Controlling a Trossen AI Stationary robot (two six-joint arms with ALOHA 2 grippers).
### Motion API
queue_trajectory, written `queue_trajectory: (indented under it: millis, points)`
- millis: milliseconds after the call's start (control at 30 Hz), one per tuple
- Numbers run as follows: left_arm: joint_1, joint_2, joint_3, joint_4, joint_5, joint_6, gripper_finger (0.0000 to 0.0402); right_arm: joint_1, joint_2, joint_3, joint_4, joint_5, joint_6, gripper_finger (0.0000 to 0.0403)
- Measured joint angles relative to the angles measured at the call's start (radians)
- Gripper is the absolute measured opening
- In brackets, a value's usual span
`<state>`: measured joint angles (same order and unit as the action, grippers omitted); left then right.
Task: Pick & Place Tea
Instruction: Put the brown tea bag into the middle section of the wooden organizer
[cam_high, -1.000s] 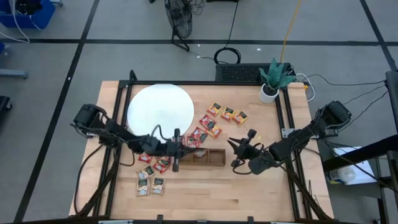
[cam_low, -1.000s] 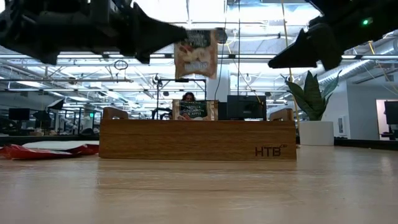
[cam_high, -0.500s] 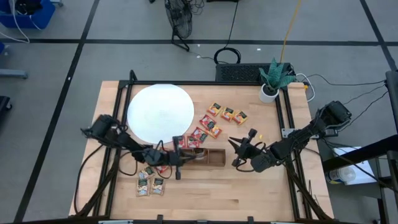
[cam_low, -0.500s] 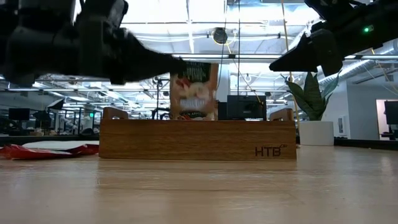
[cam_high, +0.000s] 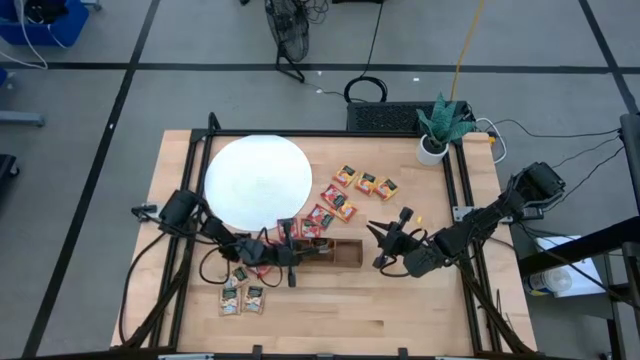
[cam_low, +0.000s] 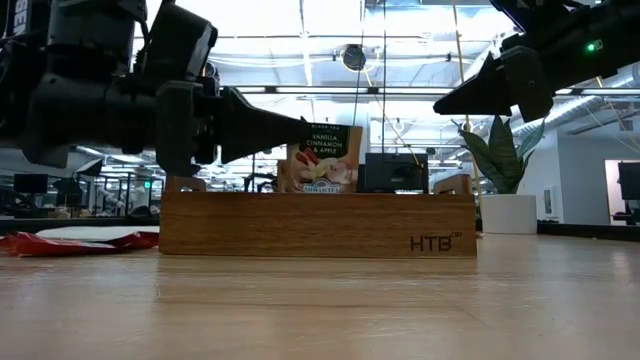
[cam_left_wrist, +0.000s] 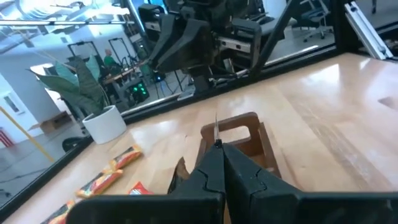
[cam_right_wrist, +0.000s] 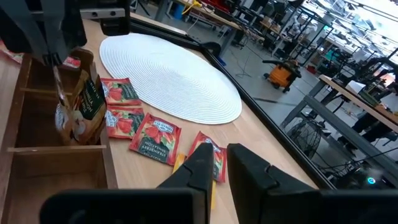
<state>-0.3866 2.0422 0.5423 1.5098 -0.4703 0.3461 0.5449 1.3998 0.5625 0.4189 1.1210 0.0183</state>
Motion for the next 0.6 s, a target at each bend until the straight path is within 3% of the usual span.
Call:
queue_trajectory:
  millis: [300,600]
  points:
    - [0.0,0.0,0.0,-0.049,-0.002,-0.012,0.0,0.0,0.0,0.0,-0.001,0.0,0.0,0.0034]
    - [0.0,0.0,0.0,-0.05,-0.081,-0.019,0.0015,0.0,0.0,0.0,-0.001,-0.024,-0.003,0.0034]
